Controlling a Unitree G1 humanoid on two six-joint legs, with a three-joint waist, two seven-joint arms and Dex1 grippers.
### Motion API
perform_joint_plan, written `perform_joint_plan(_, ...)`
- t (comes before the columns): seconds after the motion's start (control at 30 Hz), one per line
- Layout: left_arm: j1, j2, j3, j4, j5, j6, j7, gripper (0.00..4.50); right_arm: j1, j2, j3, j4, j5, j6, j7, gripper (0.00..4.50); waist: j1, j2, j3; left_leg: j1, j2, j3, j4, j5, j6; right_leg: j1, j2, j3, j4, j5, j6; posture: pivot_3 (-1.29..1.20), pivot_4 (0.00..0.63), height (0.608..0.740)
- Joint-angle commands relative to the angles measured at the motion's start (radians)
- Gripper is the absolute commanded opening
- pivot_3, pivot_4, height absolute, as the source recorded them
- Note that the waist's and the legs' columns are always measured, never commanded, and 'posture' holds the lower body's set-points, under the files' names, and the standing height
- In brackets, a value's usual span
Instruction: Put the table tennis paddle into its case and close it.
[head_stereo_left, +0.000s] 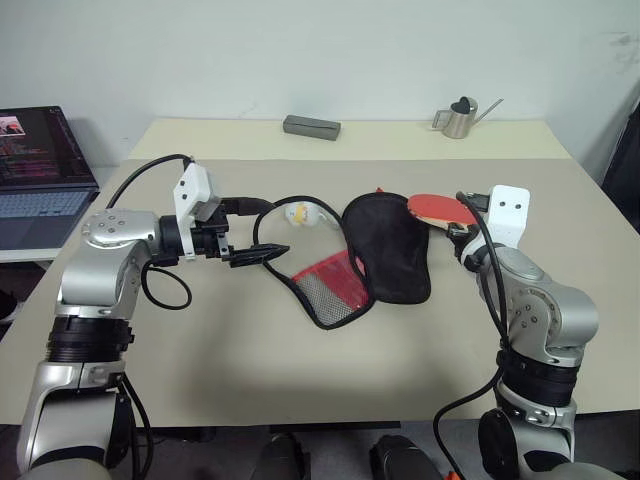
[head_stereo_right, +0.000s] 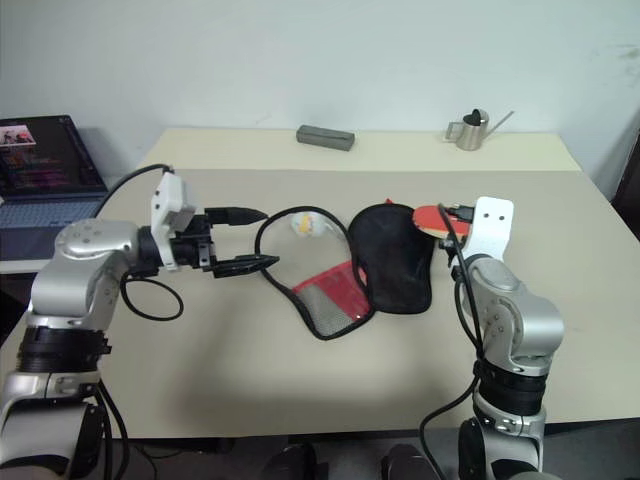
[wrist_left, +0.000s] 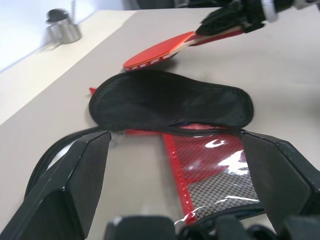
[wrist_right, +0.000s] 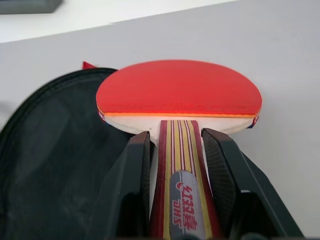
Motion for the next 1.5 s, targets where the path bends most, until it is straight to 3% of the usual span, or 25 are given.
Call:
perform_joint_plan(0.03,-0.005,0.003,0.029,-0.058,-0.023,0.008,0.030,4.50,-0.028,-0.026,0.010,-0.018,-0.030,-0.084,0.020,1.27,0.000,0.000,0.000,-0.001,0.000,0.000,0.000,0.000,0.000,-0.001,0.000,0.000,0.000,0.000,0.000,0.00,0.150,0.740)
perform_joint_plan(0.43,-0.034,-0.024,0.007,-0.044,-0.015,0.005,0.043,4.50,0.034,-0.120,0.014,0.085,-0.113,-0.265,0.083,1.25,0.003,0.000,0.000,-0.007,0.000,-0.001,0.001,0.000,0.000,-0.006,0.000,-0.001,0.001,0.000,0.000,0.00,0.150,0.740)
perform_joint_plan(0.57,-0.045,-0.033,-0.003,-0.040,-0.015,0.004,0.038,4.50,0.097,-0.129,-0.022,0.145,-0.085,-0.184,0.112,1.25,0.014,-0.001,-0.001,-0.007,0.000,0.000,0.003,0.000,0.000,-0.005,0.000,-0.002,0.001,0.000,0.000,0.00,0.150,0.740)
perform_joint_plan(0.8,-0.062,-0.045,-0.013,-0.060,-0.028,0.020,0.023,4.50,0.119,-0.134,-0.047,0.154,-0.071,-0.110,0.135,3.47,0.017,-0.001,-0.001,-0.007,0.000,-0.001,0.010,0.000,0.000,-0.005,0.000,-0.001,0.006,0.001,0.001,0.00,0.150,0.740)
perform_joint_plan(1.07,-0.092,-0.057,-0.047,-0.107,-0.050,0.049,-0.007,4.50,0.059,-0.186,-0.064,0.160,-0.050,-0.020,0.189,3.47,0.017,-0.001,-0.001,-0.007,0.000,0.000,0.013,0.000,0.000,-0.005,0.001,-0.001,0.010,0.001,0.001,0.00,0.150,0.740)
perform_joint_plan(1.5,-0.154,-0.088,-0.107,-0.076,-0.040,0.030,-0.063,4.50,-0.018,-0.168,-0.002,0.334,-0.084,-0.077,0.226,3.47,0.017,-0.001,-0.001,-0.007,-0.001,0.000,0.013,0.000,0.000,-0.006,0.001,-0.001,0.011,0.001,0.001,0.00,0.150,0.740)
